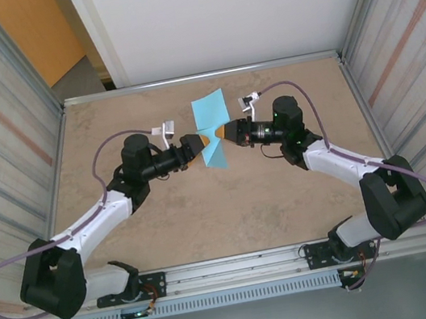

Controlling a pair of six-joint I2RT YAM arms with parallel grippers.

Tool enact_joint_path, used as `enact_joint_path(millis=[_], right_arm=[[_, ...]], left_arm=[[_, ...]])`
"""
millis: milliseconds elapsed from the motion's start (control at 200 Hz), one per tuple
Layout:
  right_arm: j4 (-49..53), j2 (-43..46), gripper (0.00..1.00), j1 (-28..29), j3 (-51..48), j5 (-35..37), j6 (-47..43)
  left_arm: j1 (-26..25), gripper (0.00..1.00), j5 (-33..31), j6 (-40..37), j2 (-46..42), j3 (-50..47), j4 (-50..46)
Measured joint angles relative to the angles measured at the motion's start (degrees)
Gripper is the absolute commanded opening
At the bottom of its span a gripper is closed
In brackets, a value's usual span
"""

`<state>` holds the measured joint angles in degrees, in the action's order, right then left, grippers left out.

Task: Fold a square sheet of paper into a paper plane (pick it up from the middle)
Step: Turn over the paper at the center of the table.

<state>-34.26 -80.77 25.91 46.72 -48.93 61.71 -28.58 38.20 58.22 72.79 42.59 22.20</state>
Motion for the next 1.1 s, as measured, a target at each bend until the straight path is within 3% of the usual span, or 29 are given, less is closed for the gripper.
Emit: enact_joint_path(millis=[316,747,1103], right_arm=[[-4.3,-1.8,0.10,0.1,0.3,-2.2,3.8],[-5.0,-2.5,0.18,-0.5,0.3,-2.4,5.7],[1.5,-2.3,0.36,-2.9,0.2,-1.6,2.8]], left_arm=[[0.0,0.51,2.7,2.9,0.4,0.0,6.5],[0.9,0.21,2.3,3.6,0.4,-1.2,7.7],[0.9,0.14,1.1,2.0,0.4,-1.2,4.8]])
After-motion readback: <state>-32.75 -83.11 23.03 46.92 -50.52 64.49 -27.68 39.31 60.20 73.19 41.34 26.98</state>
